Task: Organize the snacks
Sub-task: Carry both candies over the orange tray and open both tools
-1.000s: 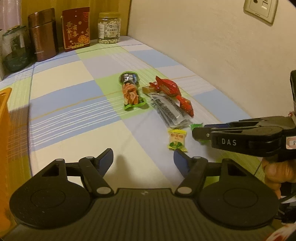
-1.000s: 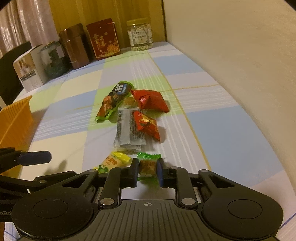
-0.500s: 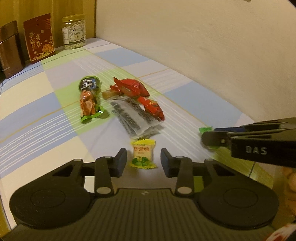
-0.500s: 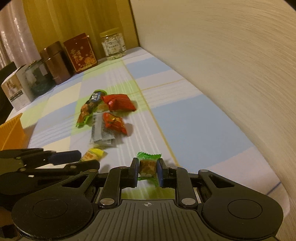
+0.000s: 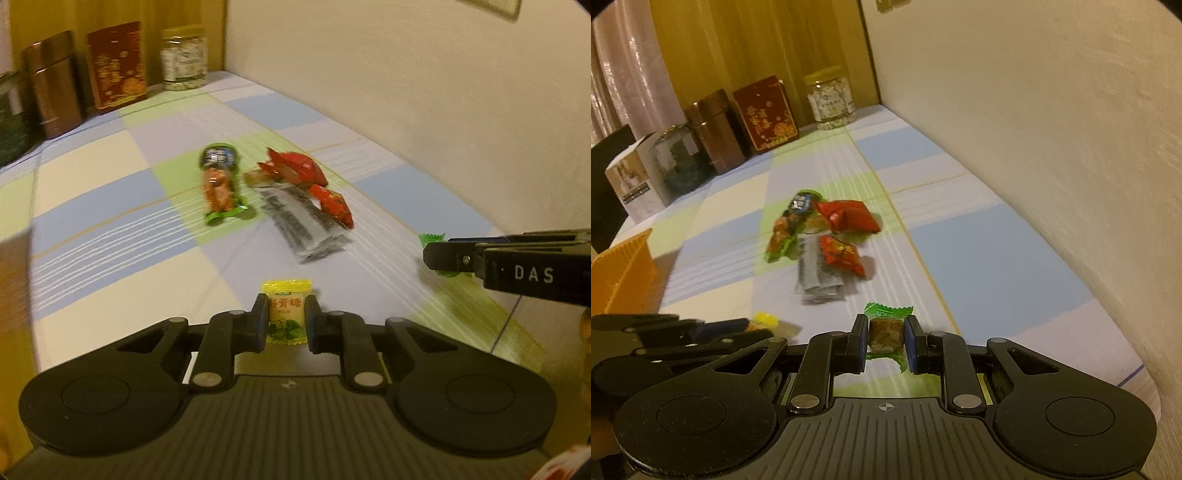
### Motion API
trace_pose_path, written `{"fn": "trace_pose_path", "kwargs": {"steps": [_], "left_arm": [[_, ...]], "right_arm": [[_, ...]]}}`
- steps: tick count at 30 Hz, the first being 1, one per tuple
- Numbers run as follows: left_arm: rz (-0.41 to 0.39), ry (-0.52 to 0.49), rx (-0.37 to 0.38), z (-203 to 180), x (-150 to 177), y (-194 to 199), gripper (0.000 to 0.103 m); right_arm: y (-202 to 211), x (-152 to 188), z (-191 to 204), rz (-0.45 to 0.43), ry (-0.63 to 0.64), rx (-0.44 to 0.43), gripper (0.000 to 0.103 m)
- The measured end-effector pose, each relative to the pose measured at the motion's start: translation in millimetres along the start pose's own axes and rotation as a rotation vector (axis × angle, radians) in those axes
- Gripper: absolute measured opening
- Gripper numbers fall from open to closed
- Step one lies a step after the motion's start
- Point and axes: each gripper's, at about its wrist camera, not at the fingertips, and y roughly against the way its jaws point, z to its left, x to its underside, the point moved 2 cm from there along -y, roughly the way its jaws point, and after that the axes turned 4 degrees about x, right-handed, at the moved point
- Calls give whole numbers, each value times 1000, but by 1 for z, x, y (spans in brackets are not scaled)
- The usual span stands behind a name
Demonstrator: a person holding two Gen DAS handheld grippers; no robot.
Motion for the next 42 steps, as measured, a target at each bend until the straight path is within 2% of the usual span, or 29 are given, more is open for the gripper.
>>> {"fn": "trace_pose_path", "kwargs": {"steps": [10,24,35,42], "left_arm": [[-70,132,-78,22,15,89,18],[-129,210,-223,64,49,208,18],[-168,274,-297,101,74,259,18],[-172,319,-340,128,85,274,18]], "right_arm": [[54,-9,42,-64,33,-65,21],[103,12,152,-84,139,-215,21],[113,25,217,-73,243,-289,21],[107,28,245,-59,281,-321,21]]}}
